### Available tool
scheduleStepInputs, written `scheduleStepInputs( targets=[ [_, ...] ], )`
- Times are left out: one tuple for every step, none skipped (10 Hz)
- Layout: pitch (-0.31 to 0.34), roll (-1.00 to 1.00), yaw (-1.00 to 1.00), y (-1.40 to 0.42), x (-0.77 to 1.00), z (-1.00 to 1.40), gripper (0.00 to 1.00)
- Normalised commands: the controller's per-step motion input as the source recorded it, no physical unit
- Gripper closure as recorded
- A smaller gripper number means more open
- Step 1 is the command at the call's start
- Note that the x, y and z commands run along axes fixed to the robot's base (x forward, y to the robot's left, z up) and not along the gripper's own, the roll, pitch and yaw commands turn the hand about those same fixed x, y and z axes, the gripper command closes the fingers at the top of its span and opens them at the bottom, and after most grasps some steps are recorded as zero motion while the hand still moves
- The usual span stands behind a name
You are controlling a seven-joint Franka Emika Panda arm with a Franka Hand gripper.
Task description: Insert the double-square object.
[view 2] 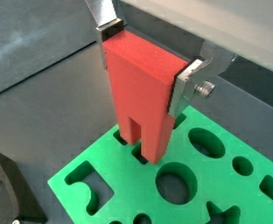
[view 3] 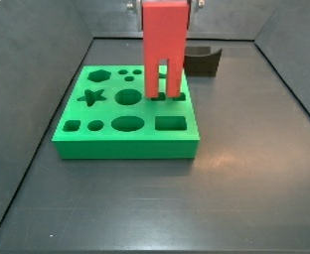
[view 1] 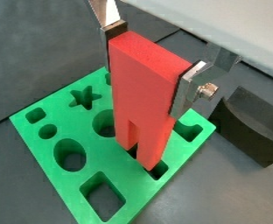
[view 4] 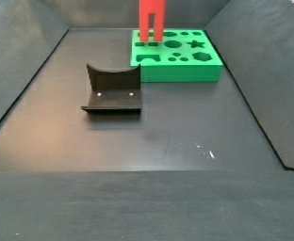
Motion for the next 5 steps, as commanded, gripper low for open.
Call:
scheduleStepInputs(
  targets=[
    [0.016, 0.02, 0.0, 0.08, 0.2, -0.15, 1.0],
    [0.051, 0.0, 0.0, 0.07, 0.27, -0.08, 1.0],
    [0.073, 0.0, 0.0, 0.08, 0.35, -0.09, 1.0],
    [0.047, 0.0, 0.0, 0.1, 0.24, -0.11, 1.0],
    [0.0, 0.0, 0.0, 0.05, 0.09, -0.17, 1.0]
  ],
)
